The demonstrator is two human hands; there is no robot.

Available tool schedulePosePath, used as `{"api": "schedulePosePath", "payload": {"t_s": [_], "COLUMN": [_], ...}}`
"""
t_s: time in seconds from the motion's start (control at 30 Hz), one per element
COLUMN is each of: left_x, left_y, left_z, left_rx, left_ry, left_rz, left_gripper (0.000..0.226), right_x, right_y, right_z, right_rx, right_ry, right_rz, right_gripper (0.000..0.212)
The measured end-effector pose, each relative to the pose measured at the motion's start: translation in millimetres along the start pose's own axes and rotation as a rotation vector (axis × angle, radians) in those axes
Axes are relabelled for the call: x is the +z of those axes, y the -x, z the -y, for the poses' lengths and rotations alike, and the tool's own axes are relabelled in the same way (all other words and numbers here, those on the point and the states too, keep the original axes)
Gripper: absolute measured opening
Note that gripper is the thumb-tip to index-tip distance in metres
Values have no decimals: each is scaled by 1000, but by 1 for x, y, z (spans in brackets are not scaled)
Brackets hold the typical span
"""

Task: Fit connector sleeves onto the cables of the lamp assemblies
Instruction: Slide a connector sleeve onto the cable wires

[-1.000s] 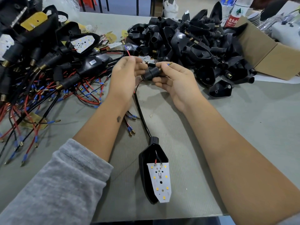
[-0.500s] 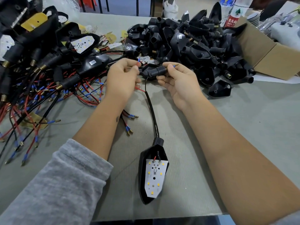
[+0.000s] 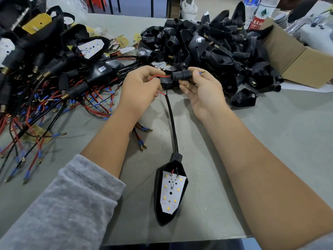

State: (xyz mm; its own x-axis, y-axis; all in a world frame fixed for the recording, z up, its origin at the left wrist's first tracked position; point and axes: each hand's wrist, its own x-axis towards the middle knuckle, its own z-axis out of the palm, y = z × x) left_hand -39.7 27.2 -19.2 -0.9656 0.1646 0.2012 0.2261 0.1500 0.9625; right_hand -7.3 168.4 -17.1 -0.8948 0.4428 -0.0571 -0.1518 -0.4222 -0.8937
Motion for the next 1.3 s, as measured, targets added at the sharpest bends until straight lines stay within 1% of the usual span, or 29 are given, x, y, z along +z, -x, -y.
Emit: {"api": "schedulePosePath", "payload": {"t_s": [0.17,0.23,0.33,0.53,0.7,0.83,0.97,1.3], "left_x": [-1,-2,-4,-3,-4,-3,-3,-2], "left_y": [2,2,1,1,0,-2,-2,-2], "left_z": [-2,-3,-4,-3,0,2,3,4], "left_rx": [54,72,42,44,38,48,52,74], "left_ry": [-14,-13,6,-47,-74,-86,-95,-121], "left_rz": [-36,-65,-94,-76,-88,-81,-78,-101], "left_gripper": [19,16,18,25,22,21,21,22], "right_x": [-1,-1,0,-1,-1,-1,0,-1], "right_y": [-1,-2,-3,-4,-3,-1,1,3], "right_z": [-1,-1,-2,-1,0,0,1,1], "right_rx": [-1,1,2,14,8,10,-1,-16], "right_ry": [-6,-4,-14,-44,-57,-36,37,52], "right_rz": [-9,-15,-23,-28,-33,-18,27,52], "right_gripper": [24,24,24,24,23,23,23,23]}}
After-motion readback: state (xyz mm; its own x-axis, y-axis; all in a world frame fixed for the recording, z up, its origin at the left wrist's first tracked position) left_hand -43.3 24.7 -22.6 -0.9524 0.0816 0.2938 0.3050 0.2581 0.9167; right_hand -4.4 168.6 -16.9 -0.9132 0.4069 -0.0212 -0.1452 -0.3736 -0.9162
